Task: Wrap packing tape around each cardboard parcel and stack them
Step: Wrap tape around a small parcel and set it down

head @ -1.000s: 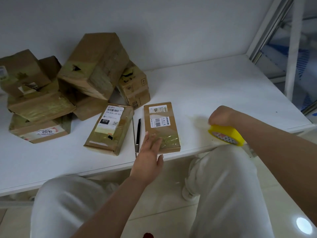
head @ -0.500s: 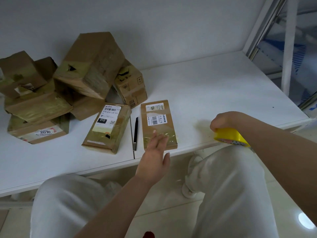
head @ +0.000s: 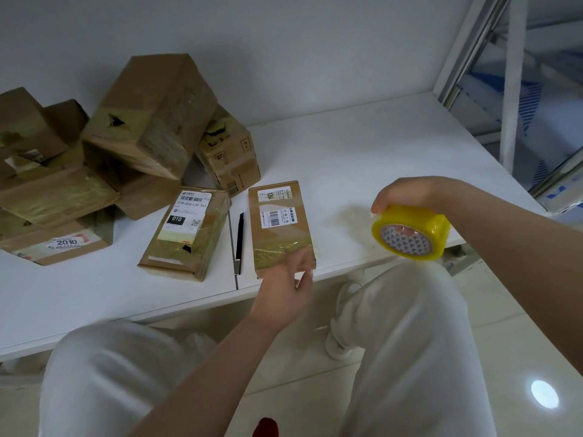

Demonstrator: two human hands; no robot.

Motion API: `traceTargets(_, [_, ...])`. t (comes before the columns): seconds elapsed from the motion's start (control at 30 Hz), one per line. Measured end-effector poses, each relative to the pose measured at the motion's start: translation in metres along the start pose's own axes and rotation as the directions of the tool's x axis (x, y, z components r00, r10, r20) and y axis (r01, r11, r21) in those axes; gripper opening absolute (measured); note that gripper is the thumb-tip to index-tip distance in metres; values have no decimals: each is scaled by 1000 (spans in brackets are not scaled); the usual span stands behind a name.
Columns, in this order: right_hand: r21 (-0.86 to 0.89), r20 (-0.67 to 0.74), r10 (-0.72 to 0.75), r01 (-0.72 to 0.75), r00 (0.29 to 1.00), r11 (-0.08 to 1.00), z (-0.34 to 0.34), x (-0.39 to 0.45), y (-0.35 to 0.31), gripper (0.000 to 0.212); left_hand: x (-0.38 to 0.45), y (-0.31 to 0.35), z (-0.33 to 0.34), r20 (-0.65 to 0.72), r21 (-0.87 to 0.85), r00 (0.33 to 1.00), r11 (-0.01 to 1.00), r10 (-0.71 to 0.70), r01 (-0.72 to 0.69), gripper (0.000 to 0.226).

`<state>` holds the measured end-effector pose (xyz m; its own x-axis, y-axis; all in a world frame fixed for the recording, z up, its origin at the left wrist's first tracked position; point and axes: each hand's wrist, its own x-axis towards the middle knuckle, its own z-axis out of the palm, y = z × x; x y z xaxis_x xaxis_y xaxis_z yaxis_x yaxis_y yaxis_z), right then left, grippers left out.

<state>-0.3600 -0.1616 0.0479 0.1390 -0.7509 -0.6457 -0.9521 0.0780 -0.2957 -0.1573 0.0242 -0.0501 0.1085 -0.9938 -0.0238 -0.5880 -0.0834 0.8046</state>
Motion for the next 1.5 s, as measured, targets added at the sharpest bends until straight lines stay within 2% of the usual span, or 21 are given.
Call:
traceTargets(0.07, [29,66,-56,54,996,998,-7,-9,-8,35,1,9,-2,41,-171,988,973,-149,154,22])
traceTargets(0.1, [44,98,-74,70,992,997,-10,-14,-13,35,1,13,-3,90,-280,969,927,-231,247,20])
traceTargets(0.13, [57,130,-90,83,987,995,-13,-20,-17,35,0,17,-3,156,-393,936,850,-314,351,21])
traceTargets(0.2, [65,177,-119,109,977,992,-16,-30,-23,35,-2,24,-4,306,-578,845,619,-439,532,35])
traceTargets(0.3, [67,235,-177,166,956,984,-14,-48,-31,29,-4,24,-7,427,-715,770,344,-475,608,77])
traceTargets(0.33, [69,259,-196,185,946,980,-13,-54,-33,27,-5,23,-8,443,-738,762,291,-472,609,88])
traceTargets(0.4, [54,313,-221,215,924,975,-9,-63,-36,26,-6,22,-13,454,-759,760,245,-466,603,96])
traceTargets(0.5, [-15,376,-228,252,898,968,1,-71,-40,26,-12,20,-20,411,-757,784,304,-466,578,77])
traceTargets(0.6, [-89,425,-218,281,878,956,16,-73,-45,25,-19,12,-22,285,-707,794,441,-537,552,29])
traceTargets(0.63, [-118,441,-212,291,872,950,21,-72,-46,25,-23,8,-22,252,-694,793,467,-554,547,20])
traceTargets(0.8, [-185,437,-211,317,875,930,47,-58,-55,27,-28,-11,-26,59,-607,816,628,-575,487,21])
traceTargets(0.87, [-191,350,-249,329,903,925,53,-49,-60,28,-18,-15,-32,-59,-518,827,726,-558,453,22])
traceTargets(0.97, [-243,167,-309,343,936,907,57,-36,-69,31,2,-20,-42,-208,-251,861,876,-464,411,22])
traceTargets(1.13, [-195,97,-375,387,922,901,65,-13,-83,19,30,-23,-49,-262,53,861,885,-435,463,15])
traceTargets(1.5, [-250,143,-331,358,933,900,71,10,-104,27,44,-36,-43,-280,321,896,846,-345,426,18])
